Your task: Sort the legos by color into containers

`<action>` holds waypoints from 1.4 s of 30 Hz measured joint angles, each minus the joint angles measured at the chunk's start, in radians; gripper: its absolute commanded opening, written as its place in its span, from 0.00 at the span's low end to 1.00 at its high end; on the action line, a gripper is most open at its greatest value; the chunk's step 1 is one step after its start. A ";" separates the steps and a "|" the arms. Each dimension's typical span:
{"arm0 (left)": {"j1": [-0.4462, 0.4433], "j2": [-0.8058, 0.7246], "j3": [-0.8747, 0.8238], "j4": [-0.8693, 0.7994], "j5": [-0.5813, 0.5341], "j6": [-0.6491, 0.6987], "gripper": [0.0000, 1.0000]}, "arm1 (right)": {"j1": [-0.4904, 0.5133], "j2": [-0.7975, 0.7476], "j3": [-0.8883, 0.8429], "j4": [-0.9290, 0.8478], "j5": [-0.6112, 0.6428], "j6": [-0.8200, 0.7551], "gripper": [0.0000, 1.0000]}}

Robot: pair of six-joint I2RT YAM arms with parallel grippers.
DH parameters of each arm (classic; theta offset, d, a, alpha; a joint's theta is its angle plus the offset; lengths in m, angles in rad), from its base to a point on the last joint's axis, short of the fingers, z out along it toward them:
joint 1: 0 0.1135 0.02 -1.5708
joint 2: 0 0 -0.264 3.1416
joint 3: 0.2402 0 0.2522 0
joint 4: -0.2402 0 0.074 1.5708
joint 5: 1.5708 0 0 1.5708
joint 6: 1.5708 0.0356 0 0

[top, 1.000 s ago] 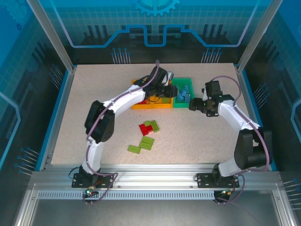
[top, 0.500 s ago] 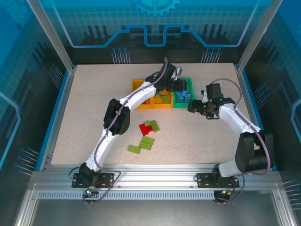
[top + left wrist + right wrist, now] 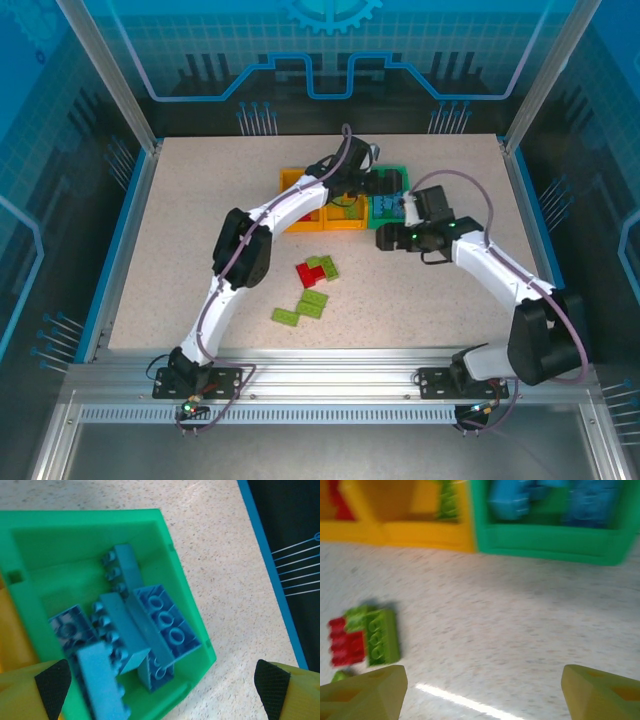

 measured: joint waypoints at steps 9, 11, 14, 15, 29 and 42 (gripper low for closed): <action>0.017 -0.352 -0.303 -0.007 -0.162 -0.002 0.99 | 0.314 0.088 -0.024 0.068 0.102 0.000 0.83; 0.035 -0.438 -0.402 0.006 -0.179 -0.014 0.99 | 0.351 0.140 -0.021 0.074 0.123 0.003 0.83; 0.082 -0.545 -0.546 0.020 -0.190 -0.042 0.99 | 0.396 0.213 -0.007 0.074 0.150 0.009 0.83; 0.103 -0.575 -0.597 0.023 -0.193 -0.051 0.99 | 0.410 0.234 0.002 0.074 0.159 0.012 0.83; 0.190 -0.785 -0.964 0.011 -0.220 -0.074 0.99 | 0.453 0.454 0.170 0.066 0.212 0.026 0.75; 0.207 -0.863 -1.050 0.011 -0.224 -0.095 0.99 | 0.451 0.505 0.219 0.036 0.257 -0.005 0.30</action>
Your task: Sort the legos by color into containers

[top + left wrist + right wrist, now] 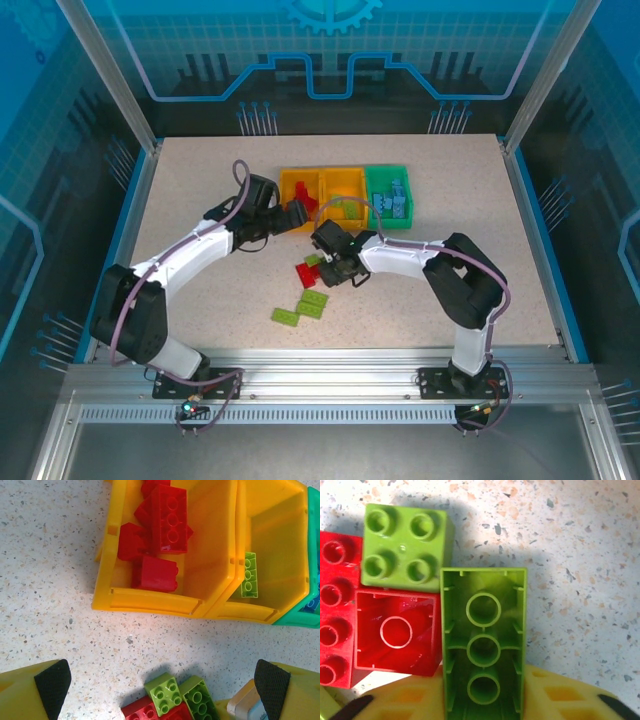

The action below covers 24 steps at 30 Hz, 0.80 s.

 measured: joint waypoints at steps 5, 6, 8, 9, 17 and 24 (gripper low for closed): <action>0.001 -0.010 -0.028 -0.003 -0.008 0.000 0.99 | -0.008 -0.030 -0.003 -0.011 -0.003 0.002 0.26; 0.001 -0.011 -0.037 -0.004 -0.011 0.000 0.99 | -0.012 -0.047 -0.007 -0.014 -0.005 0.002 0.26; 0.001 -0.016 -0.053 -0.012 -0.016 0.000 0.99 | -0.026 -0.095 -0.014 -0.024 -0.009 0.002 0.26; 0.001 -0.018 -0.059 -0.019 -0.021 0.000 0.99 | -0.036 -0.121 -0.014 -0.030 -0.010 0.002 0.26; 0.001 -0.067 -0.122 -0.035 -0.035 -0.002 0.99 | -0.197 -0.168 0.114 -0.083 -0.013 -0.005 0.26; -0.020 -0.072 -0.147 -0.046 -0.041 -0.014 0.99 | -0.291 0.050 0.401 -0.140 -0.013 -0.018 0.29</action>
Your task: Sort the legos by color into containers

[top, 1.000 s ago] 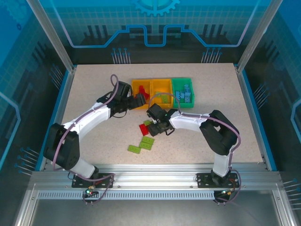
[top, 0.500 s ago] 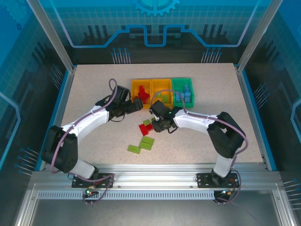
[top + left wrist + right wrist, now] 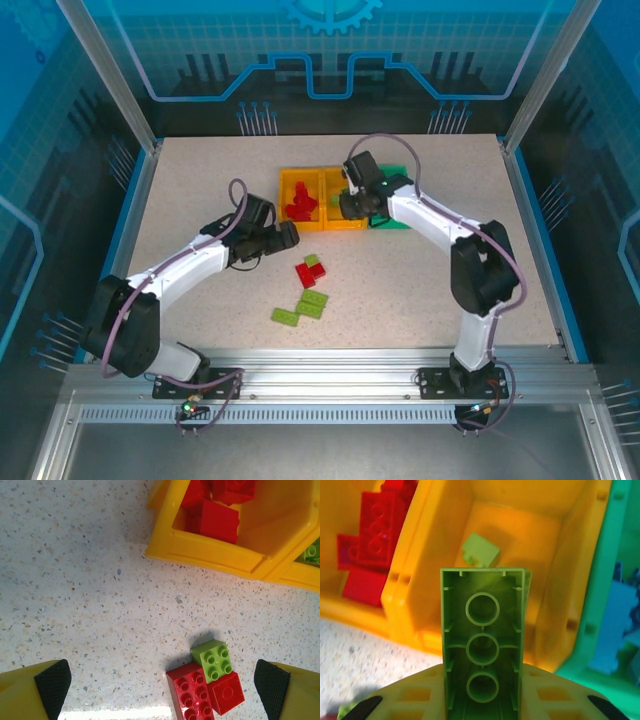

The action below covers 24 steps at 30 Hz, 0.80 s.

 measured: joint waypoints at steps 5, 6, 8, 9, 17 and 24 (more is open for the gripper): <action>-0.018 0.000 -0.027 0.001 0.000 -0.013 0.99 | -0.024 0.139 0.150 -0.052 0.000 -0.005 0.44; -0.020 0.000 -0.034 0.000 0.000 -0.013 0.99 | -0.029 0.160 0.174 -0.061 0.000 -0.006 0.49; -0.020 0.000 -0.045 0.000 0.000 -0.013 0.99 | -0.036 0.182 0.204 -0.075 -0.001 -0.008 0.64; -0.020 0.000 -0.050 0.001 0.000 -0.014 0.99 | -0.039 0.187 0.212 -0.080 -0.004 -0.006 0.71; -0.021 -0.001 -0.071 0.001 -0.008 -0.036 0.99 | -0.029 0.112 0.127 -0.072 -0.037 -0.014 0.77; -0.021 -0.019 -0.108 -0.007 -0.044 -0.040 0.99 | 0.090 -0.130 -0.164 -0.012 -0.090 -0.012 0.73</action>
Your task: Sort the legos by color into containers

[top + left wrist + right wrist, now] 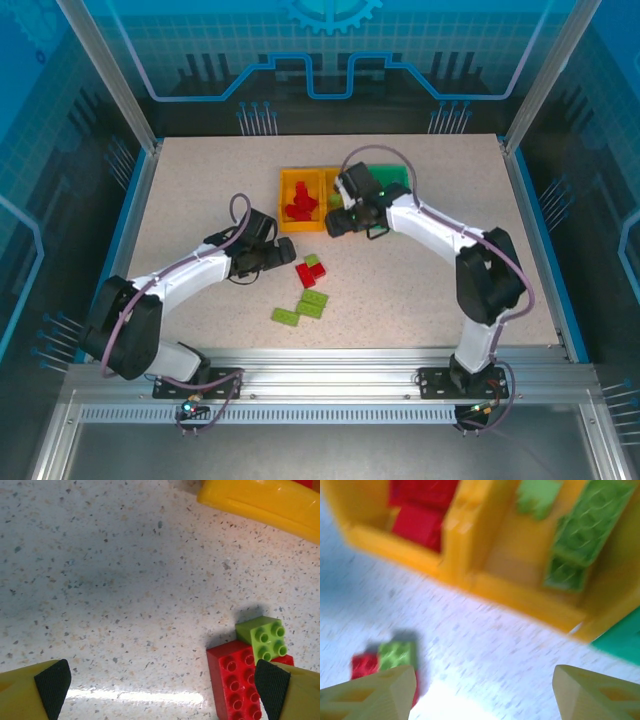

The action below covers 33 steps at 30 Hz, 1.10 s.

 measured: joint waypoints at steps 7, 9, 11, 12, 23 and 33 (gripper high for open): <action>0.000 -0.035 -0.027 -0.012 -0.020 -0.003 0.99 | 0.137 -0.008 -0.174 0.069 -0.065 0.071 0.76; 0.000 -0.042 -0.031 -0.016 -0.024 -0.007 0.99 | 0.160 0.014 -0.181 0.080 -0.069 0.089 0.77; 0.000 -0.048 -0.035 -0.019 -0.027 -0.011 0.99 | 0.182 0.034 -0.181 0.100 -0.070 0.101 0.77; 0.000 -0.051 -0.037 -0.019 -0.027 -0.016 0.99 | 0.189 0.040 -0.181 0.107 -0.070 0.106 0.77; 0.000 -0.058 -0.049 -0.021 -0.027 -0.023 0.99 | 0.202 0.113 -0.148 0.123 -0.063 0.122 0.71; 0.000 -0.058 -0.056 -0.022 -0.027 -0.025 0.99 | 0.198 0.127 -0.132 0.129 -0.047 0.122 0.62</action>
